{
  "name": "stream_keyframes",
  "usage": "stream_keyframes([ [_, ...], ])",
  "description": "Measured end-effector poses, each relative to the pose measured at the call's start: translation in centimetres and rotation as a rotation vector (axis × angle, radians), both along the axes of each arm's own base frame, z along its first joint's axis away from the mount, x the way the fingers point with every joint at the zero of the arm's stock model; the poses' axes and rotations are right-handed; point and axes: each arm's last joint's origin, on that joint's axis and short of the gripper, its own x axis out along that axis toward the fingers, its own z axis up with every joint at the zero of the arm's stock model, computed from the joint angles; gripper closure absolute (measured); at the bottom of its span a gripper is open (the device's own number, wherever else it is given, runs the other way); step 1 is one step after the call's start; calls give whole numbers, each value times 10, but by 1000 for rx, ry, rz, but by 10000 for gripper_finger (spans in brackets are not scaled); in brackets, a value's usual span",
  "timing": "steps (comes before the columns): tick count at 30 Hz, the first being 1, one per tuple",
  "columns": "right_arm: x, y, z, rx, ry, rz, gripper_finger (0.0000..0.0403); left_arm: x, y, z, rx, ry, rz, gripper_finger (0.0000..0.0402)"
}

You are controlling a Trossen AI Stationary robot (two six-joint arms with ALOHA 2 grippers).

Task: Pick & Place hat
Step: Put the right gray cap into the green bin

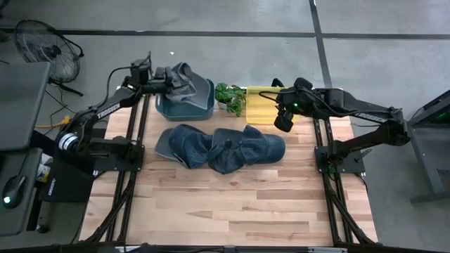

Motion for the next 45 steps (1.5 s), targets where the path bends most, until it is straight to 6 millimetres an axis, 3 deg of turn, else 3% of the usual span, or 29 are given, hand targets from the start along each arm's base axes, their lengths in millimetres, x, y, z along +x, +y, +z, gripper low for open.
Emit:
stream_keyframes([
  [8, 0, 0, 0, 0, 1, 1, 208, 3, 11, -15, -19, 74, 102, 401],
  [21, 0, 0, 0, 1, 0, 1, 208, 4, 15, -32, -51, 171, 112, 388],
  [31, 0, 0, 0, 7, -3, 5, 208, 3, 15, -34, -31, 208, 134, 374],
  [37, 1, 0, 0, 15, -8, 8, 208, 6, 7, -43, -6, 340, 90, 371],
  [45, 2, 0, 1, 13, -19, 11, 208, 27, -5, -43, 72, 420, 133, 299],
])
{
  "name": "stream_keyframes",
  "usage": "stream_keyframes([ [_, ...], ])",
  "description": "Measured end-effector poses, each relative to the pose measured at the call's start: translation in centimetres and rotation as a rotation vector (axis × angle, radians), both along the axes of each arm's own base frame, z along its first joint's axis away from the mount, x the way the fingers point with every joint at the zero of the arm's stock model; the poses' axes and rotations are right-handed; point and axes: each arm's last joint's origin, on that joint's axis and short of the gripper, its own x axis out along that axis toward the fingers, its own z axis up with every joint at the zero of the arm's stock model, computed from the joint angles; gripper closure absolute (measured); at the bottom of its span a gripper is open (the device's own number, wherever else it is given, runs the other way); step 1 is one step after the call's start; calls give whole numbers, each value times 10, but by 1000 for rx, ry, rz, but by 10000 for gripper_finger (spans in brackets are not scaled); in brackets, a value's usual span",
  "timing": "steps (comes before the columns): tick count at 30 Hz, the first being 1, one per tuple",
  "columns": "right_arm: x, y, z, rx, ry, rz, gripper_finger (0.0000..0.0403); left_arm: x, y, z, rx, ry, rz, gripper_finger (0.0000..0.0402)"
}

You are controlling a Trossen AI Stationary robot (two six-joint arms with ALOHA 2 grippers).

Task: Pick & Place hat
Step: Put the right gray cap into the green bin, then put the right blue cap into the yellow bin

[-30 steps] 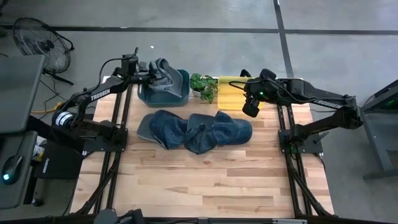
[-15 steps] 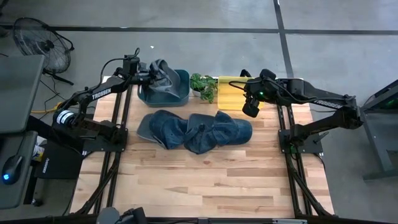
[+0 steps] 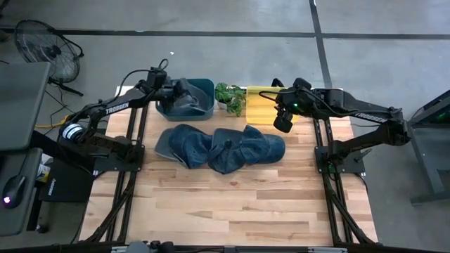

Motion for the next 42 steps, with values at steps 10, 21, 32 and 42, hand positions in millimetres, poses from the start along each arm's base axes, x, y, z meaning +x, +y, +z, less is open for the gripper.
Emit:
stream_keyframes([
  [10, 0, 0, 0, 6, 0, 7, 208, 9, -6, 2, 133, 129, -32, 208],
  [21, -2, 1, -2, 32, 18, 4, 208, 5, -7, 27, 117, 385, -106, 188],
  [32, -2, 1, -2, 32, 21, 3, 208, -2, -8, 74, 161, 609, -104, 188],
  [42, -6, 2, -5, 43, 76, 1, 208, -9, -20, 113, 129, 643, -271, 188],
])
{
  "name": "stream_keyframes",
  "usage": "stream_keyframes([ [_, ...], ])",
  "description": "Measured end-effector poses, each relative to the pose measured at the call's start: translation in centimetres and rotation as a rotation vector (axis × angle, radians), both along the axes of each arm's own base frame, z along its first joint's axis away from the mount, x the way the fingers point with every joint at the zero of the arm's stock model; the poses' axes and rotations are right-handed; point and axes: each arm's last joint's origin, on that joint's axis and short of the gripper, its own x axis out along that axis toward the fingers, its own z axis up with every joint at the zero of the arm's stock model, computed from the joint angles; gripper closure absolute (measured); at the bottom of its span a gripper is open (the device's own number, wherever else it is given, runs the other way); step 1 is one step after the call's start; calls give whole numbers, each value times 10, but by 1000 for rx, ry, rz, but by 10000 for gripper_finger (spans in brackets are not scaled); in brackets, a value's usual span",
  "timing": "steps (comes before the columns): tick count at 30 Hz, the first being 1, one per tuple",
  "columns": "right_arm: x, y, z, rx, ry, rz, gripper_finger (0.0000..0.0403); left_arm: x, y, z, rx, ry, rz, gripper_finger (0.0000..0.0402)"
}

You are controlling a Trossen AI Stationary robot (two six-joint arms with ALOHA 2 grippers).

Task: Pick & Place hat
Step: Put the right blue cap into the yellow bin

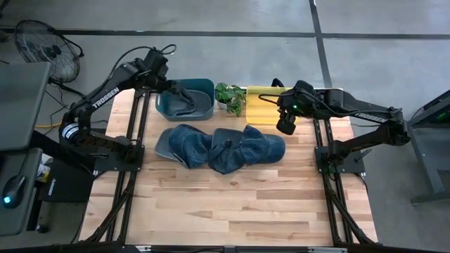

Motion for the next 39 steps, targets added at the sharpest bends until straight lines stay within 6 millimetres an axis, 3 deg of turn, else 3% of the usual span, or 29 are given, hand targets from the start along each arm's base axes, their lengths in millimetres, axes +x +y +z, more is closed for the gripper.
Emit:
stream_keyframes([
  [11, -1, 4, -7, 139, 2, 58, 208, 3, -17, 3, -146, -11, -147, 188],
  [16, -4, 7, -39, 230, 53, 57, 208, 15, -28, 3, -144, -15, -215, 188],
  [24, -26, 13, -80, 394, -1, -140, 208, 43, -51, 7, -110, -82, -347, 188],
  [33, -63, 25, -122, 662, -230, -361, 208, 72, -75, 16, 4, -177, -430, 188],
  [39, -77, 29, -146, 779, -442, -451, 208, 86, -86, 18, 47, -225, -475, 188],
])
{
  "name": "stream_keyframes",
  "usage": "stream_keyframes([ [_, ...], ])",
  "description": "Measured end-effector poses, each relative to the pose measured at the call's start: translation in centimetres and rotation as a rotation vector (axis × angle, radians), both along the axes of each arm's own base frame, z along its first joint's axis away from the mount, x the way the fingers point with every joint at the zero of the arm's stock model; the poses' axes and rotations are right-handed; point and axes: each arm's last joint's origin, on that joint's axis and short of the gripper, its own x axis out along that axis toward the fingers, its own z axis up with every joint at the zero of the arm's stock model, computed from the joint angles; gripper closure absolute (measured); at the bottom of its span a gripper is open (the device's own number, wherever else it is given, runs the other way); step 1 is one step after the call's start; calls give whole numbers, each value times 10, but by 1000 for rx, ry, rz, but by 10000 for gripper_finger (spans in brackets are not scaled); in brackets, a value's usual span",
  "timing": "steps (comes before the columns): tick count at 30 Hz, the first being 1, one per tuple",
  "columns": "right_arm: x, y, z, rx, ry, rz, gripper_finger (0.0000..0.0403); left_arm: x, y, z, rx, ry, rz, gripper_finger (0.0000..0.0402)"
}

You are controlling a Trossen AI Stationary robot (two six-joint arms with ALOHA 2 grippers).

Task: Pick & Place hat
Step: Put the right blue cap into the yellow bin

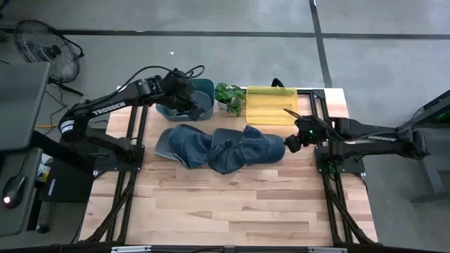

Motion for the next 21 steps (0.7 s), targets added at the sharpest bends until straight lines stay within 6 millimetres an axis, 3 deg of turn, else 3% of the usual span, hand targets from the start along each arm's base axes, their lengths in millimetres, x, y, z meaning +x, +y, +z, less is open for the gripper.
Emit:
stream_keyframes([
  [10, -10, 3, -46, 138, -43, -137, 208, 33, -3, -15, -29, -43, -80, 188],
  [21, -14, 1, -52, 95, 2, -202, 208, 71, -3, -38, -82, -91, -172, 188],
])
